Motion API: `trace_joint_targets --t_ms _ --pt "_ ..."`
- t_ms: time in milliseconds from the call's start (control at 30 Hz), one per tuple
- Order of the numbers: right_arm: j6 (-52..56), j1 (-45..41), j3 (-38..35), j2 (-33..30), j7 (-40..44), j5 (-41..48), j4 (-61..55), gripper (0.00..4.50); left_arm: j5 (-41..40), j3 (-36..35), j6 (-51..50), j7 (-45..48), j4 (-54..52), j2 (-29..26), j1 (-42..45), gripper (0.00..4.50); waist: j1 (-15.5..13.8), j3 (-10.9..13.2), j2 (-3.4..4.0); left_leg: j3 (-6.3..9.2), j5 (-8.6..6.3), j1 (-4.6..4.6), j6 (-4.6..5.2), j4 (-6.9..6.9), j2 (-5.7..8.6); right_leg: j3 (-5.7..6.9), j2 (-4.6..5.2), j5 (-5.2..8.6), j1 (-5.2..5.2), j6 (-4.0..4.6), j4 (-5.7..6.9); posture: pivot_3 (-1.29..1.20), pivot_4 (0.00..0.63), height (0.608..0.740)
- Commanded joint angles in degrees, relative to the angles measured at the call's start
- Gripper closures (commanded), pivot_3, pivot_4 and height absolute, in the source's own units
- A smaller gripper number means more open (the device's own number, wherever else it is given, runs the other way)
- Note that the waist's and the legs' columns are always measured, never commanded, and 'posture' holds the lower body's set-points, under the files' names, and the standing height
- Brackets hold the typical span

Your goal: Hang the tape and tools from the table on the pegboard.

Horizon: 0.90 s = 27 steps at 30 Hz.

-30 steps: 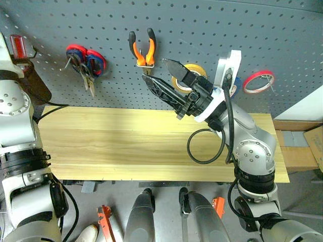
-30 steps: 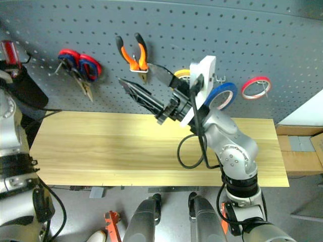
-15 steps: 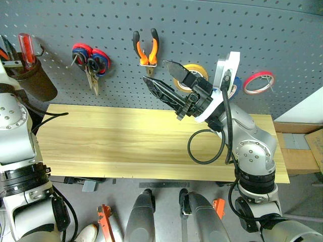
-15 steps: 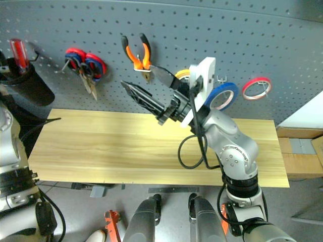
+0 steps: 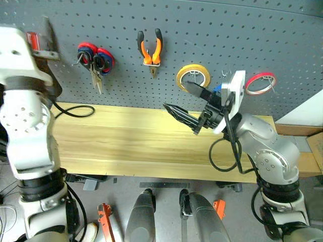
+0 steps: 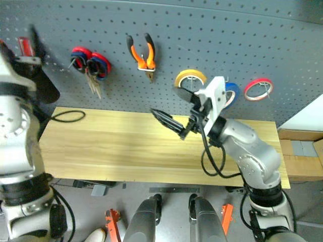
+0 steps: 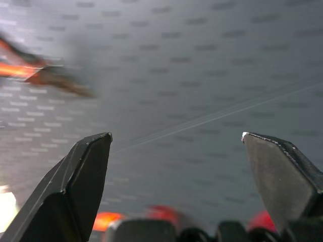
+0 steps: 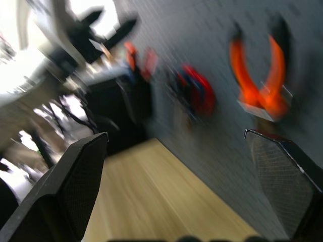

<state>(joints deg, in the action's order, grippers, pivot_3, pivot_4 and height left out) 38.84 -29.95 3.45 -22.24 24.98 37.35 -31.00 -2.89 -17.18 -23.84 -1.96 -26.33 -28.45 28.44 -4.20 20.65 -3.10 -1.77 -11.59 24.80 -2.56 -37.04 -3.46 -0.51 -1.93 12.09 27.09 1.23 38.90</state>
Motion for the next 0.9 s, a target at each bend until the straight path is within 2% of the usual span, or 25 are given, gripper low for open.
trace_joint_targets --t_ms 33,233,333,633,900 --pt "2.1 3.4 -1.2 -0.5 -4.5 -1.6 -5.1 0.0 -1.8 5.5 -9.3 -1.6 -9.3 7.2 -7.0 0.05 0.1 0.0 -0.01 0.01 0.0 0.0 -0.01 -0.01 -0.01 0.01 -0.02 0.0 0.0 0.0 0.03 0.18 0.316 0.74" --pt "1.8 12.3 -0.4 -0.1 -9.2 -6.3 -6.2 0.0 -3.7 13.4 -17.5 -6.6 -12.4 25.0 -20.1 0.05 -0.2 -0.1 -0.07 0.0 0.09 0.07 -0.02 -0.06 0.0 0.06 -0.06 0.01 -0.01 -0.02 -0.02 0.17 0.312 0.74" --pt "2.2 15.8 -0.6 -0.1 -11.6 -9.4 -5.8 0.0 -3.7 14.4 -18.7 -7.0 -9.2 28.9 -23.9 0.05 0.0 -0.1 -0.08 0.0 0.19 0.04 0.08 -0.07 0.02 0.03 -0.07 -0.05 -0.01 -0.06 -0.01 0.16 0.309 0.74" --pt "3.4 19.2 -2.7 3.6 -20.0 -16.9 -1.2 0.0 4.7 18.4 -25.7 -8.1 -1.3 23.7 -23.1 0.05 0.6 -0.3 -0.03 0.0 0.32 0.05 0.17 -0.04 0.02 0.05 -0.14 -0.12 -0.02 -0.13 -0.06 0.16 0.306 0.74" --pt "5.4 18.4 -4.0 7.7 -23.6 -19.5 0.9 0.0 7.8 19.3 -24.7 -7.0 1.1 22.1 -20.1 0.05 1.1 -0.4 0.01 0.01 0.31 0.16 0.17 0.07 0.02 0.06 -0.11 -0.13 -0.01 -0.13 -0.29 0.16 0.302 0.74"
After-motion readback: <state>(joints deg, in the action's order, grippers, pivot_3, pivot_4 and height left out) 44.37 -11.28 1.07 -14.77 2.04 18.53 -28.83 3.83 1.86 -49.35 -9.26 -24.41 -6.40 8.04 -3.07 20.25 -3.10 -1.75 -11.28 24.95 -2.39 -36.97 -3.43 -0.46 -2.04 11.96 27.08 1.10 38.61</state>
